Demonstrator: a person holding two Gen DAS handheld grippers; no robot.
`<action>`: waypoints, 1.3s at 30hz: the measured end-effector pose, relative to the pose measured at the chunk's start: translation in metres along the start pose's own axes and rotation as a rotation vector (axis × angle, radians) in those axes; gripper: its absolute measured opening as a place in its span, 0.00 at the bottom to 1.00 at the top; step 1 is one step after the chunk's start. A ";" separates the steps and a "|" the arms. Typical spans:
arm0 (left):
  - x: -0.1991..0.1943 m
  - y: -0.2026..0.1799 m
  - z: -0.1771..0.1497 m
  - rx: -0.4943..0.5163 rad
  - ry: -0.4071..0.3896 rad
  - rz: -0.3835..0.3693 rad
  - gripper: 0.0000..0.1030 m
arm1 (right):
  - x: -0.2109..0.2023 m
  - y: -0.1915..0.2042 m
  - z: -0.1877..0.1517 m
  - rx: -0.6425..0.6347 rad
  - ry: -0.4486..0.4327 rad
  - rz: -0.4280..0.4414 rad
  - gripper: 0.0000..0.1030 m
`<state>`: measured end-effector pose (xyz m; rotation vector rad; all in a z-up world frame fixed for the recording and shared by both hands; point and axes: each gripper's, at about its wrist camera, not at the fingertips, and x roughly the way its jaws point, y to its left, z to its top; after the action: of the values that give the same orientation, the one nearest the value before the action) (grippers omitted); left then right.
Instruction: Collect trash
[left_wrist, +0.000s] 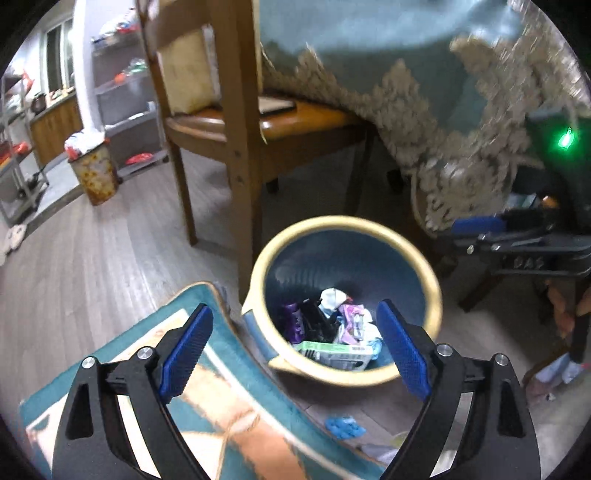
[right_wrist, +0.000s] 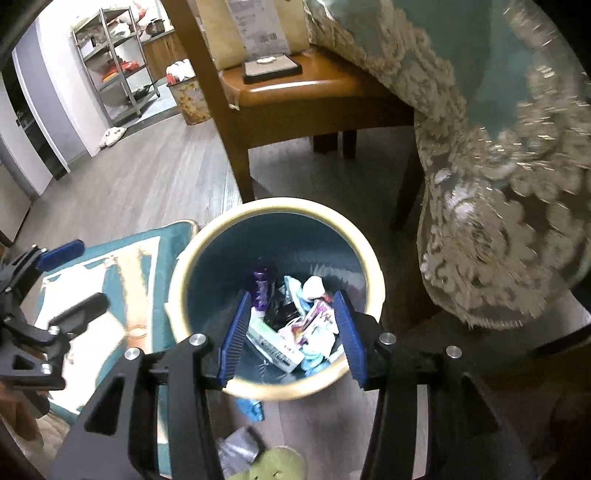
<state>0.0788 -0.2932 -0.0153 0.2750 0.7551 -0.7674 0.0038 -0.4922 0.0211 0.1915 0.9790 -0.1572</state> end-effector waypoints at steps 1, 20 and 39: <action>-0.011 0.001 -0.002 -0.002 -0.009 0.000 0.89 | -0.008 0.002 -0.004 0.018 -0.007 0.001 0.49; -0.138 -0.021 -0.071 0.040 -0.051 0.118 0.95 | -0.102 0.049 -0.110 0.192 -0.166 -0.097 0.94; -0.126 -0.016 -0.075 0.017 -0.013 0.191 0.95 | -0.107 0.074 -0.111 0.081 -0.208 -0.138 0.94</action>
<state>-0.0315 -0.2014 0.0209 0.3524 0.6990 -0.5944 -0.1286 -0.3900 0.0572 0.1776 0.7789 -0.3372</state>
